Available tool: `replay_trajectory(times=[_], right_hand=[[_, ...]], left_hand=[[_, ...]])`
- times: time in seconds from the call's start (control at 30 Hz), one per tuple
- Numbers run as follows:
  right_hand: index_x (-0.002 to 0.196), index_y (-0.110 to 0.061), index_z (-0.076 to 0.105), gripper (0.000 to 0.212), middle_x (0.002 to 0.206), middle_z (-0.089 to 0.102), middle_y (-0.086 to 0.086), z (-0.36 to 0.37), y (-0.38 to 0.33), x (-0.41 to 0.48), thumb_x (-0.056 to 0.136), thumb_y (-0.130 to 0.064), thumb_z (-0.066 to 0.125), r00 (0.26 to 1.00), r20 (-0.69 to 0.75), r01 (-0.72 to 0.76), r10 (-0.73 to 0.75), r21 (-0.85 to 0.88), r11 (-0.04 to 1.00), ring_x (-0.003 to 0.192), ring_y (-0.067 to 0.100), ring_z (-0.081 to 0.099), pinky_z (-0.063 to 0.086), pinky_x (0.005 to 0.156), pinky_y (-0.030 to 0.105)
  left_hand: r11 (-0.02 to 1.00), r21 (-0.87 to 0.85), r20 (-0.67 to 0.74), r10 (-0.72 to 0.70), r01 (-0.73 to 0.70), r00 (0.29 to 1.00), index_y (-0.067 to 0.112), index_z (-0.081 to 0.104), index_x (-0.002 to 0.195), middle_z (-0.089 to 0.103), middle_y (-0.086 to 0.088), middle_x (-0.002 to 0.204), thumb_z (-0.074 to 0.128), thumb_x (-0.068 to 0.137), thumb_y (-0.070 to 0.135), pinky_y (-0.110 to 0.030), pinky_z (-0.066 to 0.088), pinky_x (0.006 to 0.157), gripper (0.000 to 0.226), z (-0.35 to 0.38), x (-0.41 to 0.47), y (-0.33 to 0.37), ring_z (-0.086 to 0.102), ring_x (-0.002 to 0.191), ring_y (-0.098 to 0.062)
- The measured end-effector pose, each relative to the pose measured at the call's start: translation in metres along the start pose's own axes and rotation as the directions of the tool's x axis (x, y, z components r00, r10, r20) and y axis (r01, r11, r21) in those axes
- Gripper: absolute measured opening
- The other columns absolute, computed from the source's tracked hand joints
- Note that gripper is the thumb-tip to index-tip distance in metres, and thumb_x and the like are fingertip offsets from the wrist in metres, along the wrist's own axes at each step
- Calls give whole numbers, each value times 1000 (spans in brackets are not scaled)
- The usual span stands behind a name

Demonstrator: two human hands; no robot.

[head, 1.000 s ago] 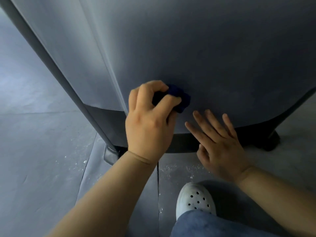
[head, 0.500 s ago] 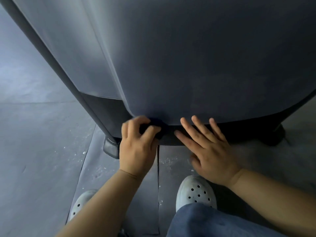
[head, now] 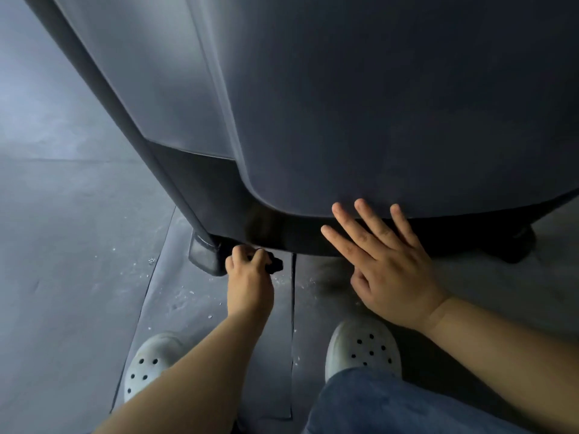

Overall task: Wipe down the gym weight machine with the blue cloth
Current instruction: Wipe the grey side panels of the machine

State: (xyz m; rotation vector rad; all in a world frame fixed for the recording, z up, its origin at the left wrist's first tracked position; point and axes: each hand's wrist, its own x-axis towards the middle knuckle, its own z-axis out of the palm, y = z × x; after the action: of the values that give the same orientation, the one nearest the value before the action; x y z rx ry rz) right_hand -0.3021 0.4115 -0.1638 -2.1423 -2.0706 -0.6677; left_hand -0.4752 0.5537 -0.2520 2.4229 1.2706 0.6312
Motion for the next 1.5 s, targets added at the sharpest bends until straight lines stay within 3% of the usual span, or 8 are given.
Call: replay_trajectory(times=[0.13,0.23,0.47,0.73,0.97,1.13,1.33,1.5], right_hand=[[153,-20,32,71,164,13,2,-1,1,1,82,-17,43,1000,10,18,-18,-17,1000,152,23,6,1,122,50],[152,-21,32,72,163,13,1,-1,-1,2,82,-17,43,1000,9,5,-5,-1,1000,152,22,6,0,122,50],[152,-20,34,71,163,17,2,2,3,-2,83,-15,47,1000,-2,15,-15,-21,1000,151,22,10,3,122,50],[149,-18,34,69,164,12,0,-1,9,-10,80,-23,40,998,64,16,-16,-9,1000,152,21,7,4,122,48],[155,-19,25,74,164,13,0,5,16,-25,83,-18,44,999,51,-16,16,-2,1000,152,21,8,5,121,52],[154,-19,28,71,164,14,2,-2,22,-27,84,-17,42,998,47,-34,32,32,999,152,19,11,9,121,53],[151,-20,33,75,164,13,5,-54,25,-14,79,-23,56,994,20,-112,110,102,988,152,29,5,12,119,56],[150,-20,37,81,165,10,3,-111,53,-5,76,-23,68,993,114,26,-16,-83,996,152,25,4,11,119,54]], left_hand=[[976,-125,-275,140,-180,951,12,59,88,46,-11,110,67,73,-9,-36,49,77,27,-35,11,18,51,95,-38],[965,-186,-412,96,-187,906,12,58,90,45,-10,113,66,72,-12,-36,47,84,30,-50,22,35,51,100,-36],[996,-66,-61,55,-59,997,3,70,76,57,-15,97,84,64,-9,-43,57,64,22,-3,5,3,55,84,-40],[907,-132,-427,313,-401,849,8,71,79,46,0,106,63,80,11,-11,33,80,9,-44,8,80,46,94,-23],[958,-50,-123,276,-284,953,12,71,74,41,6,100,84,67,3,-29,46,42,18,14,-6,45,40,89,-18],[928,-56,-152,358,-369,922,10,72,77,60,-9,97,75,76,9,-32,52,49,3,-12,-16,54,44,91,-22],[864,-51,-418,437,-501,796,10,71,94,54,-12,112,63,84,14,-10,32,94,13,-93,0,108,47,102,-27],[878,-42,-445,411,-477,796,8,71,99,56,-16,114,66,83,15,-27,43,81,19,-135,10,141,52,104,-37]])
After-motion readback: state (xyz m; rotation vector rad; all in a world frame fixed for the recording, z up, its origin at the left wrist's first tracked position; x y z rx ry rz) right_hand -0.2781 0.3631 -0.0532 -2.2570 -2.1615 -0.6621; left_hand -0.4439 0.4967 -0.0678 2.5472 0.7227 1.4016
